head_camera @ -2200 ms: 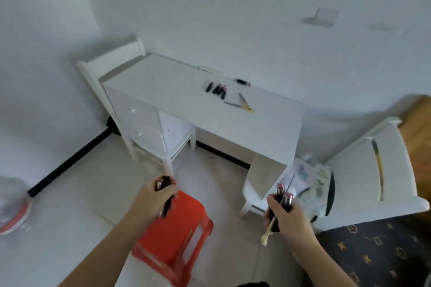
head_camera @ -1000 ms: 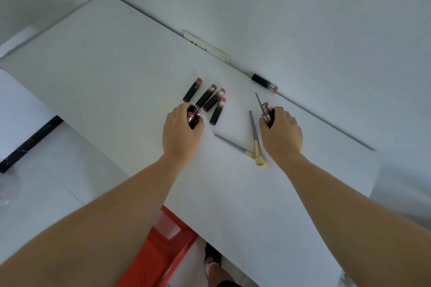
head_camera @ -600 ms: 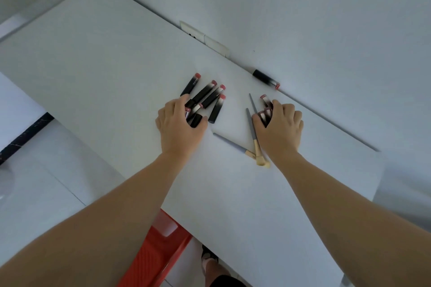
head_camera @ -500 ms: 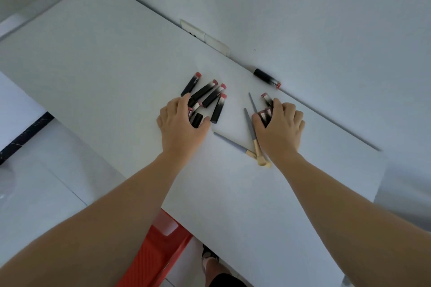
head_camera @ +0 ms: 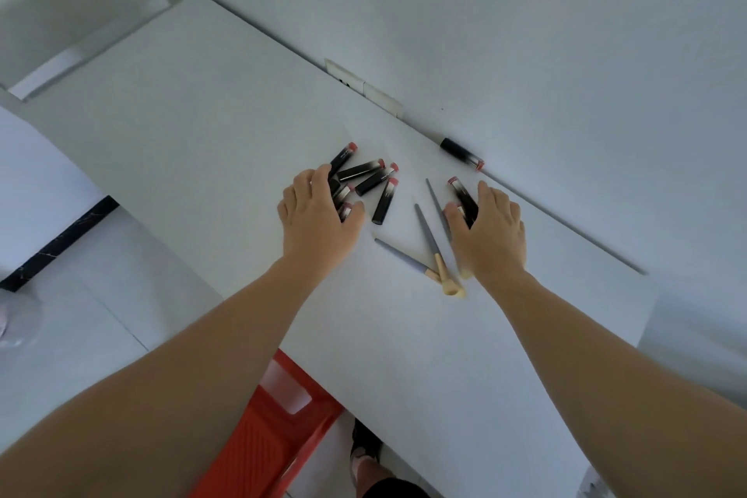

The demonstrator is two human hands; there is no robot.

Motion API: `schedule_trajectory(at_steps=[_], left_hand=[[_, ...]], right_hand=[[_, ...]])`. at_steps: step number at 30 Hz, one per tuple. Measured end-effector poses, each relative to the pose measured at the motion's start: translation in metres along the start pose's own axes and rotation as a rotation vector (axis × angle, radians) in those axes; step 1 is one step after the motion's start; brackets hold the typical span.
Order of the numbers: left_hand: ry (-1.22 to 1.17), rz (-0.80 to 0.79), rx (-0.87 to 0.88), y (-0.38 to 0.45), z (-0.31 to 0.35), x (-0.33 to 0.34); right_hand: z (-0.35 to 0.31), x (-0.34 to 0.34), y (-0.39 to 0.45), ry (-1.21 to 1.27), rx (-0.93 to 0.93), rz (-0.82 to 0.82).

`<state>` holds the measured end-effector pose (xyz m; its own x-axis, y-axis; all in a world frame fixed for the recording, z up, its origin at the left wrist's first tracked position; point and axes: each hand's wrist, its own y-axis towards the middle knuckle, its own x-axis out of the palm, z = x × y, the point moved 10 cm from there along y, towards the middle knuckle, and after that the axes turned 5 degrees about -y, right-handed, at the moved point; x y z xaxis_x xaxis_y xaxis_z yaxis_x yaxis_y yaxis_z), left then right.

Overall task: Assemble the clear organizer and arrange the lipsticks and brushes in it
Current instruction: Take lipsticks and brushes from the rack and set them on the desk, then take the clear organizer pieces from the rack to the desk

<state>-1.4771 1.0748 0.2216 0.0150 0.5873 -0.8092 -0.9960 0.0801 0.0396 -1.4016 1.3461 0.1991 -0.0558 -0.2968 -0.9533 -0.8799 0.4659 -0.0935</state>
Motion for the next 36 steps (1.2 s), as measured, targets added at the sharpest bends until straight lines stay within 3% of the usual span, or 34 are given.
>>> schedule_trajectory(at_steps=[7,11,17,25,36], left_hand=[[-0.464,-0.125,0.023,-0.033,0.024,-0.102],[-0.659,-0.055,-0.029,-0.09,0.008,-0.17],[-0.837,0.231,-0.32,-0.244,-0.092,-0.253],[-0.931,0.709,-0.729,-0.479,-0.208,-0.289],[-1.036,1.335,-0.989,-0.856,-0.302,-0.336]], right_hand=[[-0.027,-0.076,-0.033,0.415,-0.032,-0.063],[-0.066,-0.101,-0.078,0.642,-0.099,-0.182],[-0.152,-0.069,-0.193,0.93,-0.231,-0.464],[-0.26,-0.011,-0.371,0.786,-0.553,-0.842],[-0.351,0.064,-0.685,0.597,-0.894,-1.176]])
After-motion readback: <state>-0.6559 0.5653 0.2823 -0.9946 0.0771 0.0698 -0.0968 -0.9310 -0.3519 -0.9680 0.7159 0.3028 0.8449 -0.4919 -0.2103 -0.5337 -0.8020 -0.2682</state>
